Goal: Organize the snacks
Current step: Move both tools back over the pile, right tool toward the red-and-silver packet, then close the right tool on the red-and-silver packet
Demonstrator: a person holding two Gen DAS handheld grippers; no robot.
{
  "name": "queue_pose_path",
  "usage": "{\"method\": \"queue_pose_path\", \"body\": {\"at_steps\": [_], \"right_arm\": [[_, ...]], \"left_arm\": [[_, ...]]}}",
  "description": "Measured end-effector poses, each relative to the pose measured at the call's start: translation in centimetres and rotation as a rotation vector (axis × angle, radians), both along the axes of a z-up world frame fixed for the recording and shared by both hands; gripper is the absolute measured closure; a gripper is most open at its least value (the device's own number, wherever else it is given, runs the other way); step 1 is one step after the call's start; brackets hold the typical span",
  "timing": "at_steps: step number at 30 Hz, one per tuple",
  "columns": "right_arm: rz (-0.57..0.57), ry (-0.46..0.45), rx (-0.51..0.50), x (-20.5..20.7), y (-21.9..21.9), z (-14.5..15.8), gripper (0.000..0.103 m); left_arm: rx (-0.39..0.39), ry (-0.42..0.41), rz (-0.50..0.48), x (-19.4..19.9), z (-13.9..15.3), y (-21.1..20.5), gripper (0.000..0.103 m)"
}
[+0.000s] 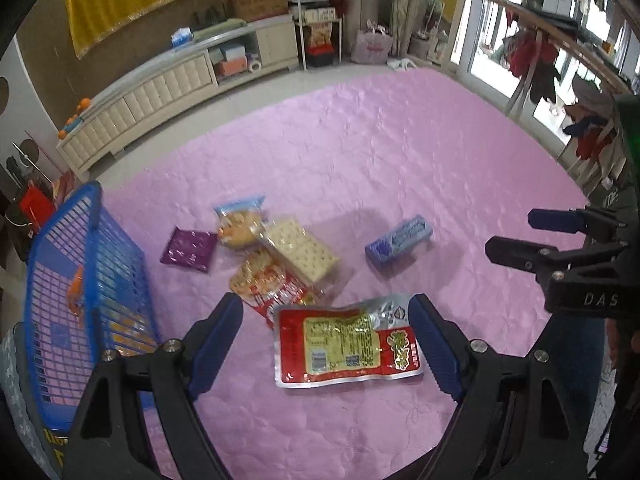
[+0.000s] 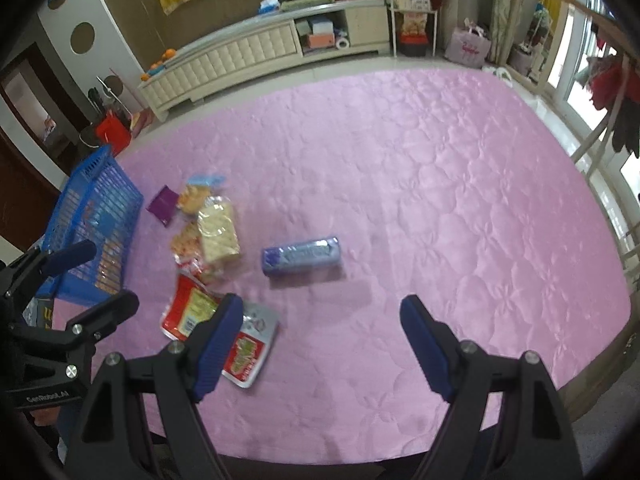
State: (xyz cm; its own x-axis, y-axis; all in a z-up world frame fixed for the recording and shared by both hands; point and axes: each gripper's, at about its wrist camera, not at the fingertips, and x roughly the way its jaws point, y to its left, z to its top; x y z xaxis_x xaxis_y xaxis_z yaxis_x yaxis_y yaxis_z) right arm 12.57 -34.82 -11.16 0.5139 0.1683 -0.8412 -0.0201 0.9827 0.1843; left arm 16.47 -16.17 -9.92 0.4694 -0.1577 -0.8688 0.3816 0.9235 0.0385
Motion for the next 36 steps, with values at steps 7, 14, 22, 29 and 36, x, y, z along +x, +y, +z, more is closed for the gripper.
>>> {"method": "queue_pose_path", "body": {"at_steps": [7, 14, 22, 29, 36], "right_arm": [[0.146, 0.011, 0.014, -0.1, 0.5, -2.8, 0.019], [0.388, -0.022, -0.071, 0.6, 3.6, -3.7, 0.019], [0.688, -0.016, -0.133, 1.0, 8.9, -5.2, 0.014], [0.877, -0.032, -0.251, 0.9, 13.0, -6.6, 0.014], [0.941, 0.089, -0.225, 3.3, 14.6, -8.7, 0.014]], "left_arm": [[0.025, 0.045, -0.019, -0.4, -2.7, -0.2, 0.020], [0.007, 0.093, 0.059, -3.1, -5.3, 1.7, 0.020], [-0.037, 0.132, 0.126, -5.7, -6.8, 4.8, 0.020], [-0.047, 0.146, 0.166, -6.4, -8.0, 6.0, 0.020], [-0.058, 0.156, 0.193, -6.2, -8.2, 7.2, 0.020]]}}
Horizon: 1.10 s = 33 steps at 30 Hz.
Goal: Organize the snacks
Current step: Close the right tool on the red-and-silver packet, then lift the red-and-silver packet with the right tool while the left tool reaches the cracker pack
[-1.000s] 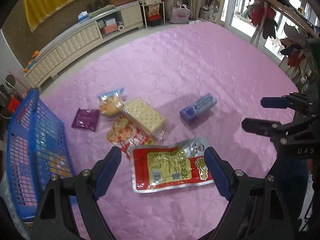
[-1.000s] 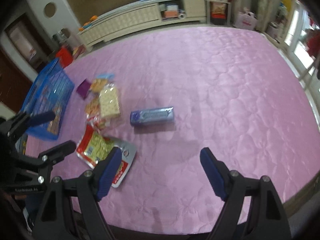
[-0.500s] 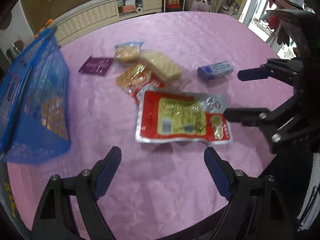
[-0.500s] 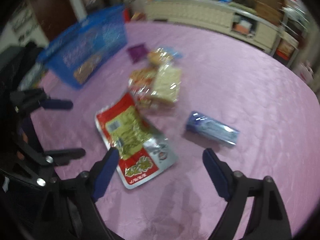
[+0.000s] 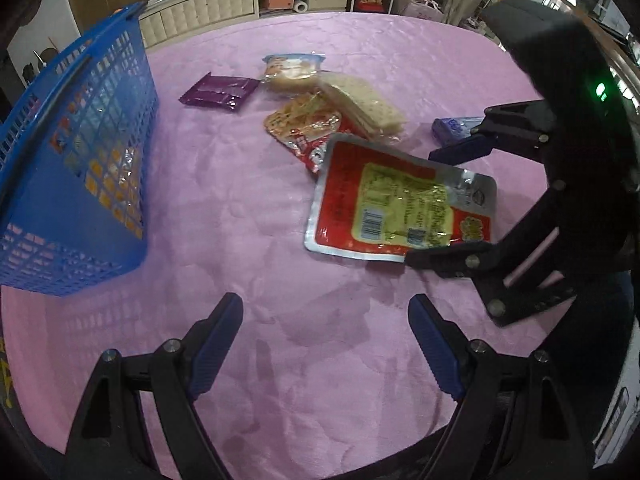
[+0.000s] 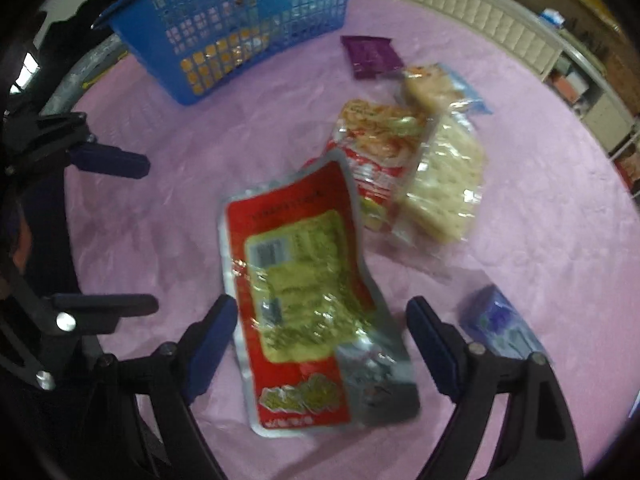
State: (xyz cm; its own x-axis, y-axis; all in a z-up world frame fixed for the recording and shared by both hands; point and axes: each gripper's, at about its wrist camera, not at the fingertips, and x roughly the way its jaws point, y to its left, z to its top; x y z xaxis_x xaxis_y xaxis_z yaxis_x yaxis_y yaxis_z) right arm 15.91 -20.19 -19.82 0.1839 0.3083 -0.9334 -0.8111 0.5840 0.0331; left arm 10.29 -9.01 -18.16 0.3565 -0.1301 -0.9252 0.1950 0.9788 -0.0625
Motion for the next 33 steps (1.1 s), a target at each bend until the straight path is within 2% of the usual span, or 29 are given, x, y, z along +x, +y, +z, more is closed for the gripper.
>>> {"method": "queue_pose_path", "body": {"at_steps": [6, 9, 11, 14, 16, 18, 20, 23, 29, 31, 33], "right_arm": [[0.047, -0.006, -0.036, -0.4, 1.3, 0.0, 0.014], [0.071, -0.035, -0.096, -1.1, 2.1, -0.9, 0.014], [0.054, -0.031, -0.073, -1.3, 2.2, -1.0, 0.014], [0.026, -0.056, -0.047, -1.8, 1.8, -0.8, 0.025], [-0.006, -0.044, -0.025, -1.7, 0.9, -0.3, 0.042], [-0.071, 0.026, 0.035, -0.9, -0.2, 0.1, 0.046], [-0.054, 0.022, 0.033, -1.6, 0.0, 0.0, 0.051], [-0.043, -0.053, -0.012, -3.2, 0.9, 0.0, 0.052], [-0.097, -0.105, 0.017, -5.0, 1.3, -0.4, 0.060], [-0.134, -0.101, 0.047, -5.4, 0.8, -0.2, 0.061], [-0.198, -0.059, 0.100, -5.0, -0.7, 0.2, 0.061]], "left_arm": [[-0.001, -0.003, 0.008, 0.4, -0.1, 0.5, 0.020], [0.007, -0.005, 0.007, 0.5, -0.3, 0.6, 0.020], [0.009, -0.004, 0.007, 0.5, -0.5, 0.6, 0.020], [0.003, -0.003, 0.013, 0.4, -0.7, 0.8, 0.020], [0.002, -0.005, 0.021, 0.2, -0.6, 1.0, 0.020], [-0.008, -0.007, 0.032, 0.1, -0.5, 1.2, 0.020], [-0.018, -0.010, 0.043, 0.0, -0.3, 1.4, 0.020], [-0.017, -0.018, 0.046, -0.4, -0.1, 1.3, 0.020], [-0.007, -0.026, 0.042, -0.5, 0.1, 0.8, 0.020], [-0.006, -0.027, 0.041, -0.4, 0.3, 0.7, 0.020], [-0.003, -0.033, 0.037, -0.3, 0.7, 0.5, 0.020]]}}
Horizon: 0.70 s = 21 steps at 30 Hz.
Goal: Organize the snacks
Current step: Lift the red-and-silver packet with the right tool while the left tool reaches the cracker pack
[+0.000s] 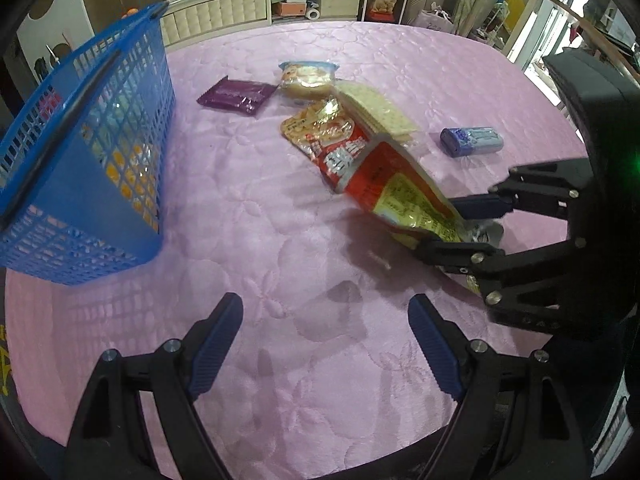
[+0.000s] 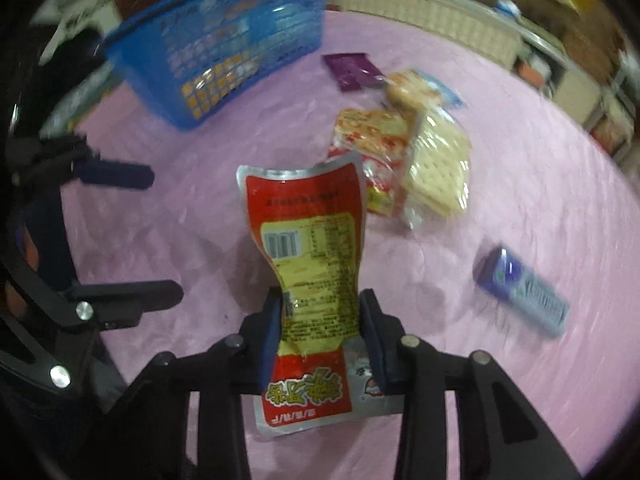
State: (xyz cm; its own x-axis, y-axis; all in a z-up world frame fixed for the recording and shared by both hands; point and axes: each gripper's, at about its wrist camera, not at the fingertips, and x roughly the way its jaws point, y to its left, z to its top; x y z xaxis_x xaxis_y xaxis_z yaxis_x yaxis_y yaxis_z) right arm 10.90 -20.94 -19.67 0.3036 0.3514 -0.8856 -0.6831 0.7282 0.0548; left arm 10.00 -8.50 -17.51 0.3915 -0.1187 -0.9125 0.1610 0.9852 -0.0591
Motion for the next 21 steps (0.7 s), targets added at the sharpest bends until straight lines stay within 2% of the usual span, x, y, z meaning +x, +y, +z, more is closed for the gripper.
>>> {"method": "queue_pose_path", "body": {"at_steps": [3, 6, 12, 15, 21], "right_arm": [[-0.072, 0.021, 0.075, 0.5, -2.3, 1.2, 0.061], [-0.143, 0.003, 0.127, 1.1, -4.9, 3.3, 0.061], [-0.244, -0.040, 0.149, 3.3, -8.3, 6.7, 0.061], [-0.275, -0.056, 0.161, 4.7, -9.4, 7.7, 0.061], [-0.323, -0.051, 0.161, 7.7, -10.1, 7.9, 0.060]], "left_arm": [[-0.001, -0.012, -0.006, 0.3, 1.0, -0.3, 0.020], [-0.024, -0.024, -0.002, 1.6, 2.3, -0.9, 0.020], [-0.039, -0.030, 0.019, 5.8, 4.1, -2.6, 0.020], [-0.076, -0.008, 0.028, 8.7, 4.3, -3.4, 0.020], [-0.086, 0.061, 0.074, 13.2, 3.4, -4.8, 0.020]]}}
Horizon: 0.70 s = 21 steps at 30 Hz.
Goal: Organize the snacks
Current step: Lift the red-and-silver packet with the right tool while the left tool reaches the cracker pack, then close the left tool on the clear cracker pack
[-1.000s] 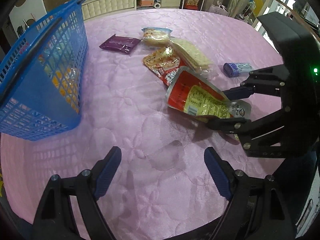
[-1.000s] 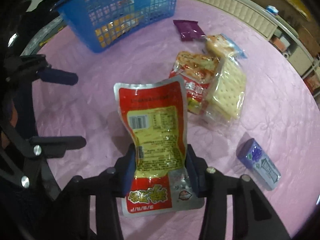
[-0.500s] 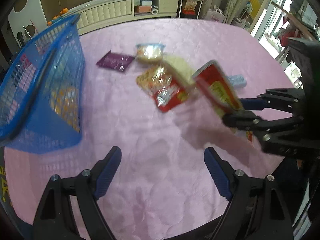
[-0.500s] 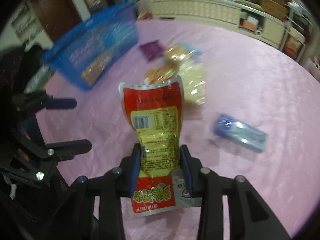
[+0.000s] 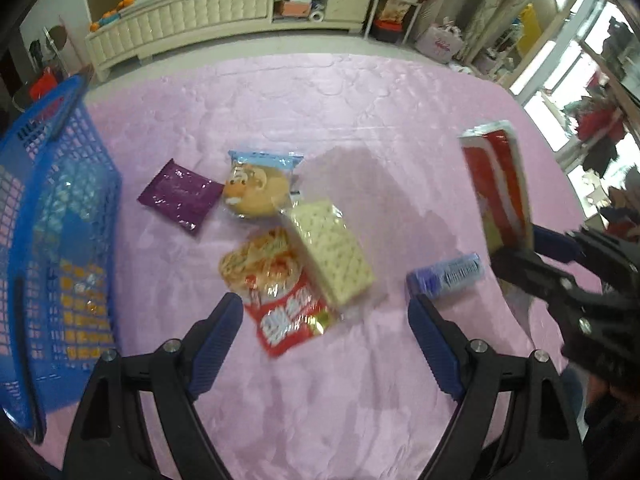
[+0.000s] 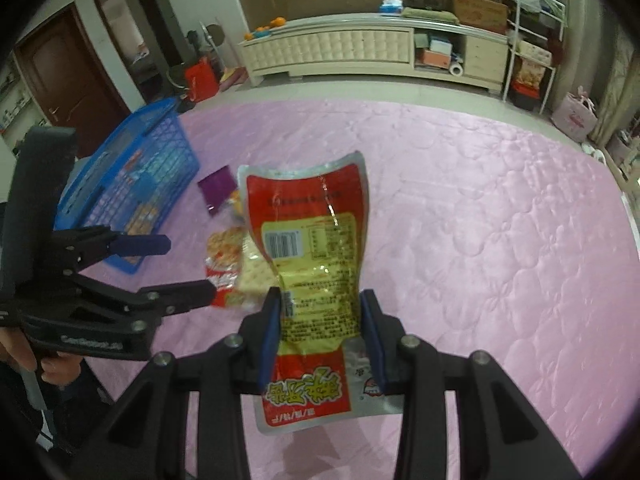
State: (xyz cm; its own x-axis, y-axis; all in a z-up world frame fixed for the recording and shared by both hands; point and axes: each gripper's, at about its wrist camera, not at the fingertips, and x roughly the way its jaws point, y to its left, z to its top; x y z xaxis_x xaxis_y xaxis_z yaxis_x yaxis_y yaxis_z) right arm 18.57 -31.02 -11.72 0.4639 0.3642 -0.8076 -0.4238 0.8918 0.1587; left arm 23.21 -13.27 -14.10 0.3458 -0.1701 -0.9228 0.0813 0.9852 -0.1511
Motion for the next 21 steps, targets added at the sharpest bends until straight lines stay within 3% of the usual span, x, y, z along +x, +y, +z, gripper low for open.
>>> {"method": "queue_pose_path", "body": {"at_steps": [8, 16, 19, 21], "right_arm": [[-0.050, 0.048, 0.006, 2.9, -1.5, -1.4, 0.060], [-0.075, 0.075, 0.027, 3.9, -3.2, -2.4, 0.060], [-0.079, 0.079, 0.024, 3.7, -3.4, -2.4, 0.060], [-0.081, 0.082, 0.024, 3.5, -3.3, -2.3, 0.060]], "left_arm": [[0.051, 0.079, 0.041, 4.9, -3.4, -2.2, 0.020], [0.071, 0.145, 0.072, 6.9, -6.5, -3.5, 0.020], [0.104, 0.126, 0.045, 6.8, -6.6, -4.6, 0.046], [0.127, 0.126, 0.044, 6.6, -6.5, -5.1, 0.055]]}}
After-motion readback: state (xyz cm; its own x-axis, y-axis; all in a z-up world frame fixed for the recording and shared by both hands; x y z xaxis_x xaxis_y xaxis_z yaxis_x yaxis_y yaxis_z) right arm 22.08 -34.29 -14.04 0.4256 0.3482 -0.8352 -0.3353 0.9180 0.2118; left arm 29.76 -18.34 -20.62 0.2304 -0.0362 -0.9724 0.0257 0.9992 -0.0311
